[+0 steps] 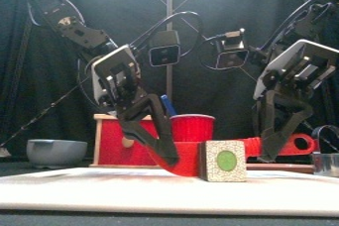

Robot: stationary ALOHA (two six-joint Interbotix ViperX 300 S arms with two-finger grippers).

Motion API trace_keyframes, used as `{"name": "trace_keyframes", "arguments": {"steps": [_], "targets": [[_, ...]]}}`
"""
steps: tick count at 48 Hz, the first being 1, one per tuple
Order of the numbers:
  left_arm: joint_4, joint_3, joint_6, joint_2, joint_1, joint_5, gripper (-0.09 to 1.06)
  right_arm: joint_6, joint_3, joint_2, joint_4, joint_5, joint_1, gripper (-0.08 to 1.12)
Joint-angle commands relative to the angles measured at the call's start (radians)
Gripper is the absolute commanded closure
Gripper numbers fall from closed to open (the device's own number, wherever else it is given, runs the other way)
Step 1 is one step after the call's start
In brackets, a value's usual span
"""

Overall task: Place sushi on board then cut the sushi with the knife then place the pieces on the plate
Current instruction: Cut the sushi into 4 pieces

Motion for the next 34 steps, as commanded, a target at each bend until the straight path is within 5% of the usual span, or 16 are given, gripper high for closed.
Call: {"name": "trace_keyframes", "arguments": {"steps": [1,15,34], "targets": [[0.012,0.008,0.003,-0.008,0.005,0.008,0.56,0.002,0.006,-0.017,-0.015,0.008,-0.023,0.67],[0.057,0.009,0.002,-0.014,0.032,0.008,0.56,0.002,0.005,-0.018,-0.029,0.008,-0.046,0.67],[0.058,-0.023,0.002,-0.098,0.020,0.020,0.56,0.003,-0.021,-0.098,-0.012,0.017,-0.037,0.67]]}}
